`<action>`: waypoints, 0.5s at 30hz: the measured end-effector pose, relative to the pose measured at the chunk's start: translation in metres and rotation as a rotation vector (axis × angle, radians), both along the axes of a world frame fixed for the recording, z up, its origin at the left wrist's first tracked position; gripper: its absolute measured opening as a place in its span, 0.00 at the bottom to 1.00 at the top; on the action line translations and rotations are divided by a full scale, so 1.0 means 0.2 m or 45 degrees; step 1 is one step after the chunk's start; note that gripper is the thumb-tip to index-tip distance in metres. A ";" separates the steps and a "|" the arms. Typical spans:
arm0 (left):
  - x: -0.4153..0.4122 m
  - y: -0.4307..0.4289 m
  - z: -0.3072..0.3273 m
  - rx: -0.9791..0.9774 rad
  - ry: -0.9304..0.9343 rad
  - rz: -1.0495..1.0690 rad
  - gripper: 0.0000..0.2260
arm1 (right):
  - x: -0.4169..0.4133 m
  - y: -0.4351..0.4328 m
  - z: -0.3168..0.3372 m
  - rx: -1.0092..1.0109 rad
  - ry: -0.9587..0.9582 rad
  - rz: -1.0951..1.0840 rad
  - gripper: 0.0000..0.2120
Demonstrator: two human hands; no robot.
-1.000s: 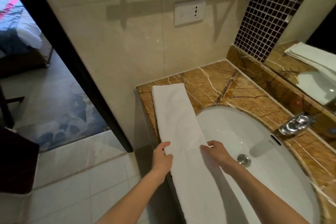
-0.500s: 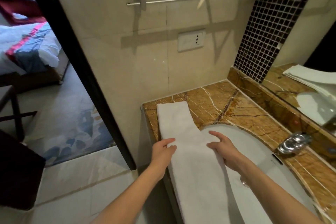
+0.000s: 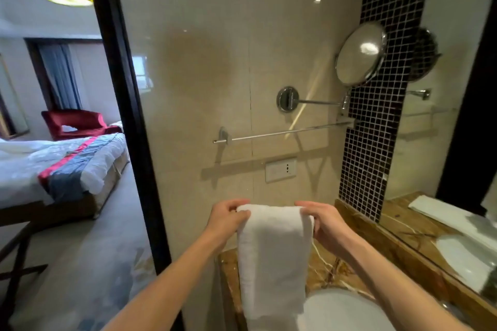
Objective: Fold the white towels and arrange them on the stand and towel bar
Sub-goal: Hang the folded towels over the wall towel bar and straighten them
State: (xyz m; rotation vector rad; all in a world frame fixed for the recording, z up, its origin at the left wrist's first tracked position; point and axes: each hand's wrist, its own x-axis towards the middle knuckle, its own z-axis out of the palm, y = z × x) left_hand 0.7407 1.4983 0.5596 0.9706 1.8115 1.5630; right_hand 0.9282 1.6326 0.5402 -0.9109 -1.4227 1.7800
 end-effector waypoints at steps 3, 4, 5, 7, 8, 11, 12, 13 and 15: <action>-0.07 0.00 0.24 0.127 0.030 -0.031 0.12 | -0.05 -0.01 0.24 0.179 0.006 -0.025 0.15; -0.10 0.00 0.32 0.167 0.040 -0.038 0.12 | -0.07 -0.01 0.33 0.220 0.025 -0.032 0.15; -0.12 0.01 0.37 0.185 0.050 -0.048 0.12 | -0.08 -0.01 0.38 0.235 0.038 -0.028 0.16; -0.16 0.00 0.53 0.237 0.105 -0.063 0.11 | -0.12 -0.04 0.54 0.299 0.068 -0.046 0.17; -0.18 -0.02 0.60 0.258 0.130 -0.077 0.11 | -0.13 -0.05 0.60 0.335 0.071 -0.060 0.18; -0.22 -0.05 0.74 0.295 0.164 -0.120 0.08 | -0.17 -0.10 0.74 0.422 0.063 -0.106 0.20; -0.22 -0.06 0.78 0.318 0.161 -0.130 0.07 | -0.18 -0.12 0.77 0.451 0.055 -0.120 0.22; -0.24 -0.07 0.81 0.341 0.155 -0.143 0.07 | -0.20 -0.13 0.80 0.479 0.047 -0.134 0.23; -0.27 -0.08 0.87 0.372 0.145 -0.156 0.07 | -0.24 -0.14 0.87 0.543 0.033 -0.166 0.25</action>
